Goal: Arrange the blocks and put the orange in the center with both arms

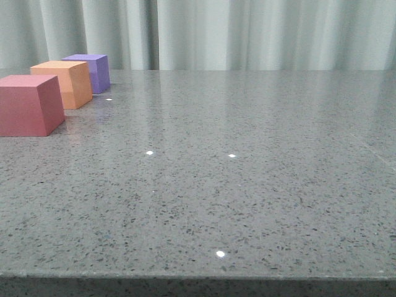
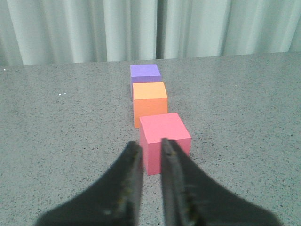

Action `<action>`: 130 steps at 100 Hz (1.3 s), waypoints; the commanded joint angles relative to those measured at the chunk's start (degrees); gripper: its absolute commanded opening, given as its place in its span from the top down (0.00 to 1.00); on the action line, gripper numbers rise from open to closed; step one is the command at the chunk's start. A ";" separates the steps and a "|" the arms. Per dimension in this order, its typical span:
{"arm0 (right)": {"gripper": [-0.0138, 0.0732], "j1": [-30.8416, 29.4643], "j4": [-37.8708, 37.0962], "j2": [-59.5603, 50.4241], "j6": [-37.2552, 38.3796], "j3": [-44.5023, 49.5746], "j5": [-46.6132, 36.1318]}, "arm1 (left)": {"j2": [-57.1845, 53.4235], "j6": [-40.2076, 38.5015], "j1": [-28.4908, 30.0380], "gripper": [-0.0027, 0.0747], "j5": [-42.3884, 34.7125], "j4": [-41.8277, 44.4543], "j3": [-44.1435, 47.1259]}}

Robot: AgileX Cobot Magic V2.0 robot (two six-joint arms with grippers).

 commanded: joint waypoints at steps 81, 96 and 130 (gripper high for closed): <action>0.92 -0.27 -0.56 0.04 -0.32 -1.61 -4.10 | 0.50 -0.73 -0.22 0.99 -7.18 0.00 -1.46; 0.92 -0.27 -0.56 0.04 -0.32 -1.61 -4.10 | -0.66 -0.73 -0.22 0.99 -14.09 0.48 1.51; 0.92 -0.27 -0.56 0.04 -0.32 -1.61 -4.10 | -9.82 -0.73 6.26 0.99 -20.85 1.55 13.32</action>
